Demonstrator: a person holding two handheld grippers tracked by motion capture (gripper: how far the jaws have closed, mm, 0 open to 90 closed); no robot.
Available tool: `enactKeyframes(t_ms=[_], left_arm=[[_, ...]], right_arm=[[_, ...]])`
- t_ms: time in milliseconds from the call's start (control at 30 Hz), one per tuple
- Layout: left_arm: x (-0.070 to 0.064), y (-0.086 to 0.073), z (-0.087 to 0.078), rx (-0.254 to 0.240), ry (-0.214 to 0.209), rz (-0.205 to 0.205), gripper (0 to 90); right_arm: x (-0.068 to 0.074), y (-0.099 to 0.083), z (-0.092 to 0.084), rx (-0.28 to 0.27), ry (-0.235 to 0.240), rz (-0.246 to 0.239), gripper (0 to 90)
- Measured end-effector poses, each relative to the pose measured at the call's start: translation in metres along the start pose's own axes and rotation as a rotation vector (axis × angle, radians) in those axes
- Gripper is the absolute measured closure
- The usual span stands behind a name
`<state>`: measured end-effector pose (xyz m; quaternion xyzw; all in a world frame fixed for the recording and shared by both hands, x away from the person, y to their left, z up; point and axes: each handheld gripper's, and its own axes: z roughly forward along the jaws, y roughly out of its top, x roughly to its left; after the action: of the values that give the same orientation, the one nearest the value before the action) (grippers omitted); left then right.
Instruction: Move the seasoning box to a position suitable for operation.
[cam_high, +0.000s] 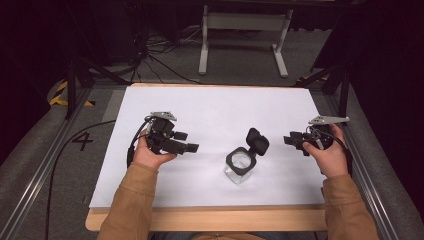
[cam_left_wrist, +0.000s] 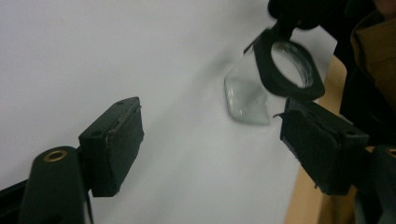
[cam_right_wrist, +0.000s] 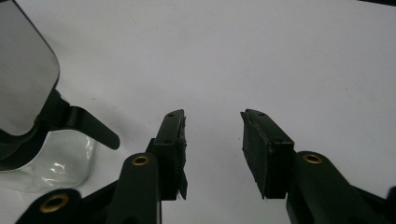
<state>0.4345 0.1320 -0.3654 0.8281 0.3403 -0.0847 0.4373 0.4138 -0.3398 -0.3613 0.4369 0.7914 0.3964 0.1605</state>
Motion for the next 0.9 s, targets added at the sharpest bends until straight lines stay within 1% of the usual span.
enactKeyframes(t_ms=[33,67,100,133,167,200,233,267,300,333,367,400,433,467,500,533,567,600,633,667,700,733,767,800,833,867,900], left_arm=[[0.0,0.0,-0.001,-0.007,-0.006,0.008,20.9],[0.0,0.0,-0.001,-0.007,-0.006,0.008,17.7],[-0.001,0.001,-0.001,-0.017,0.003,0.009,17.7],[-0.002,0.002,-0.002,-0.01,0.019,0.018,15.3],[-0.004,0.003,-0.001,-0.015,0.04,0.024,15.6],[-0.007,0.005,0.0,-0.004,0.062,0.036,15.4],[-0.01,0.005,0.002,0.0,0.046,0.052,15.4],[-0.01,0.005,0.002,0.0,0.046,0.052,15.3],[-0.012,0.006,0.004,0.011,0.022,0.072,15.3],[-0.014,0.006,0.004,0.019,0.017,0.091,15.1],[-0.015,0.006,0.003,0.012,0.035,0.096,14.9],[-0.018,0.006,0.001,0.011,0.088,0.085,15.3],[-0.02,0.007,0.001,0.009,0.129,0.078,19.5],[-0.021,0.007,-0.001,0.001,0.126,0.081,33.5],[-0.024,0.007,-0.003,-0.01,0.1,0.1,38.8],[-0.027,0.007,-0.002,-0.012,0.102,0.117,44.2],[-0.027,0.007,-0.002,-0.012,0.102,0.117,51.8],[-0.029,0.007,-0.001,-0.004,0.099,0.13,51.8],[-0.033,0.007,0.001,0.015,0.089,0.148,58.8],[-0.037,0.006,0.005,0.029,0.074,0.162,67.7],[-0.04,0.006,0.008,0.05,0.068,0.17,76.7],[-0.043,0.006,0.01,0.059,0.071,0.179,76.7],[-0.048,0.006,0.015,0.09,0.074,0.205,83.4],[-0.048,0.006,0.015,0.09,0.074,0.205,84.9],[-0.051,0.006,0.017,0.096,0.066,0.213,84.9],[-0.054,0.006,0.019,0.107,0.066,0.219,87.0],[-0.057,0.006,0.02,0.106,0.07,0.24,87.0]], right_arm=[[0.004,0.001,-0.002,-0.001,0.01,-0.006,60.0],[0.004,0.001,-0.002,-0.001,0.01,-0.006,60.0],[0.005,0.002,-0.002,-0.004,0.011,-0.007,59.7],[0.007,0.003,-0.004,-0.008,0.014,-0.008,59.3],[0.008,0.003,-0.004,-0.009,0.013,-0.013,59.1],[0.01,0.004,-0.006,-0.013,0.014,-0.021,58.9],[0.011,0.005,-0.006,-0.017,0.015,-0.024,58.7],[0.011,0.005,-0.006,-0.017,0.015,-0.024,58.7],[0.012,0.005,-0.006,-0.019,0.019,-0.026,58.4],[0.012,0.005,-0.006,-0.022,0.025,-0.028,58.1],[0.013,0.005,-0.006,-0.023,0.027,-0.027,58.0],[0.013,0.006,-0.007,-0.024,0.027,-0.029,58.0],[0.013,0.006,-0.007,-0.026,0.025,-0.029,58.1],[0.014,0.006,-0.008,-0.028,0.023,-0.035,58.3],[0.014,0.006,-0.009,-0.033,0.025,-0.034,58.5],[0.015,0.007,-0.01,-0.038,0.029,-0.032,59.0],[0.016,0.007,-0.01,-0.042,0.034,-0.032,59.5],[0.016,0.007,-0.01,-0.042,0.034,-0.032,59.5],[0.017,0.008,-0.011,-0.047,0.037,-0.032,59.6],[0.019,0.009,-0.011,-0.052,0.04,-0.033,59.6],[0.024,0.01,-0.01,-0.062,0.061,-0.046,61.0],[0.024,0.01,-0.01,-0.062,0.061,-0.046,61.0],[0.031,0.012,-0.01,-0.079,0.088,-0.057,64.1],[0.031,0.012,-0.01,-0.079,0.088,-0.057,64.1],[0.034,0.013,-0.01,-0.085,0.095,-0.06,65.3],[0.041,0.015,-0.011,-0.098,0.111,-0.075,68.0],[0.041,0.015,-0.011,-0.098,0.111,-0.075,68.0]])
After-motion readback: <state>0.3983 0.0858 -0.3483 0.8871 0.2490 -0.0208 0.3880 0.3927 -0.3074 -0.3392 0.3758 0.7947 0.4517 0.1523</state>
